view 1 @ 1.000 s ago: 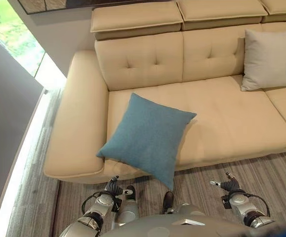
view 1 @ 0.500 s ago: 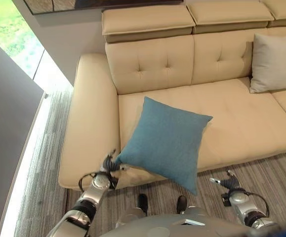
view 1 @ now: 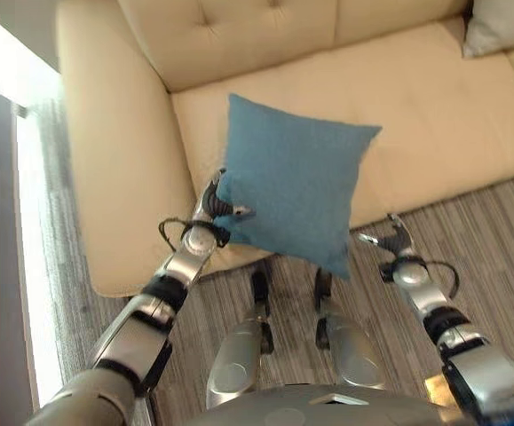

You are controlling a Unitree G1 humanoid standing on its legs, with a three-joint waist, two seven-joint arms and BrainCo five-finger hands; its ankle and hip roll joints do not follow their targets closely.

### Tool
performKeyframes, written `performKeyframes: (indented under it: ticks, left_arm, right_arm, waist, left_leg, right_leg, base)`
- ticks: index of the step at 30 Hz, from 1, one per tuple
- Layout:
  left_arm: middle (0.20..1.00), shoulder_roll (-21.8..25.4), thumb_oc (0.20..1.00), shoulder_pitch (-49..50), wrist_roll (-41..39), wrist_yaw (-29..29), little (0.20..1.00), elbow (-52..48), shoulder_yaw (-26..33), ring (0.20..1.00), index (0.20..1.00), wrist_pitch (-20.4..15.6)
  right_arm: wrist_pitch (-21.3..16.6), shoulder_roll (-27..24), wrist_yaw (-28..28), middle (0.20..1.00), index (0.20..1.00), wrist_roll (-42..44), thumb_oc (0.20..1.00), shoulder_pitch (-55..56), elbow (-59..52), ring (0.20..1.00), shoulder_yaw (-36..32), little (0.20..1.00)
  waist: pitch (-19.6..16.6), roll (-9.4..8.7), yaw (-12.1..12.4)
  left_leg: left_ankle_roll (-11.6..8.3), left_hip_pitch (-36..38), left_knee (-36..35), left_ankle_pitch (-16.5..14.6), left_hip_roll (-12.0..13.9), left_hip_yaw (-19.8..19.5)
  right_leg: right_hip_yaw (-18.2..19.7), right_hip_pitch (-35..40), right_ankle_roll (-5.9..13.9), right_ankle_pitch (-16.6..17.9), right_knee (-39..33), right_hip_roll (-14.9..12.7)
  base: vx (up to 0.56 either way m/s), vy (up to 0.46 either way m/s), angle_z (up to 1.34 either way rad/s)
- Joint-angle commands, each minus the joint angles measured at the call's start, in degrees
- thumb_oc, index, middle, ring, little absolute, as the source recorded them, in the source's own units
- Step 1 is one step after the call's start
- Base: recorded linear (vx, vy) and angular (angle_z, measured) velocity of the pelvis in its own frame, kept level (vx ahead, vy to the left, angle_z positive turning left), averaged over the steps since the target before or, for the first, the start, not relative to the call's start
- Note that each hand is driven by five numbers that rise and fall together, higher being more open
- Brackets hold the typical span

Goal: Pick up all the scattered cushions and arrange them neatly on the sofa.

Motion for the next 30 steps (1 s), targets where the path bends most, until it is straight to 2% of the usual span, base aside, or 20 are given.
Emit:
performKeyframes:
  ticks: [1,8,14,17,24,30]
  left_arm:
    - [1.000,2.53,1.000,2.59,-2.26,3.43,1.000,2.11,0.53,1.000,1.000,-2.11]
    - [1.000,5.08,1.000,-3.77,-3.80,4.18,1.000,5.87,0.25,1.000,1.000,-2.13]
    - [1.000,3.47,1.000,-0.95,-5.69,7.73,1.000,3.85,4.05,1.000,1.000,-2.76]
    - [1.000,2.98,1.000,-0.44,-4.83,8.21,1.000,5.82,4.31,1.000,1.000,-1.63]
    - [1.000,2.29,1.000,-2.74,-6.77,4.94,1.000,13.74,3.13,1.000,1.000,0.31]
    - [1.000,0.19,1.000,-4.61,-9.62,2.81,1.000,9.72,0.67,1.000,1.000,-0.53]
  right_arm:
    - [-2.54,-0.03,-3.61,1.000,1.000,2.18,1.000,2.04,-0.97,1.000,2.13,1.000]
    - [-3.29,0.92,-4.73,1.000,1.000,2.94,1.000,-2.45,0.24,1.000,3.70,1.000]
    - [-3.95,2.35,-5.37,1.000,1.000,2.94,1.000,-0.66,-0.04,1.000,2.63,1.000]
    - [-4.17,2.51,-5.43,1.000,1.000,3.19,1.000,-0.26,-0.28,1.000,2.12,1.000]
    - [-5.24,4.01,-4.88,1.000,1.000,7.10,1.000,-1.26,-4.18,1.000,1.78,1.000]
    - [-4.21,5.44,-5.25,1.000,1.000,8.16,1.000,-5.35,-2.82,1.000,2.81,1.000]
  waist:
    - [-6.73,-3.44,1.13]
    - [-6.23,-4.34,0.62]
    - [-6.60,-4.67,0.91]
    - [-6.41,-4.59,0.95]
    - [-5.51,-4.35,0.12]
    - [-4.80,-2.69,0.25]
  left_leg:
    - [-4.32,-3.67,4.21,-4.35,0.67,-1.27]
    - [-4.30,-8.13,5.03,-4.04,0.48,-1.34]
    - [-4.02,-7.50,4.60,-4.50,-0.34,-1.83]
    - [-3.84,-7.60,4.62,-4.61,-0.77,-1.83]
    - [-3.53,-10.98,5.91,-4.60,-0.94,-1.69]
    - [-3.43,-18.32,8.27,-4.81,-1.74,-2.60]
  right_leg:
    - [0.42,-1.22,5.79,-0.17,1.07,-4.76]
    - [1.05,-5.41,6.49,1.76,0.37,-5.34]
    - [0.92,-4.97,7.01,2.48,-0.72,-5.78]
    - [0.84,-5.12,7.11,2.59,-0.43,-6.12]
    - [1.33,-8.07,7.25,3.62,-0.36,-6.42]
    - [1.39,-14.38,6.76,3.79,0.83,-7.12]
  base:
    - [-0.05,0.040,-0.04]
    - [-0.01,0.049,-0.08]
    - [0.06,0.019,-0.01]
    - [0.03,0.016,0.02]
    - [0.02,0.033,-0.02]
    - [0.00,0.026,0.06]
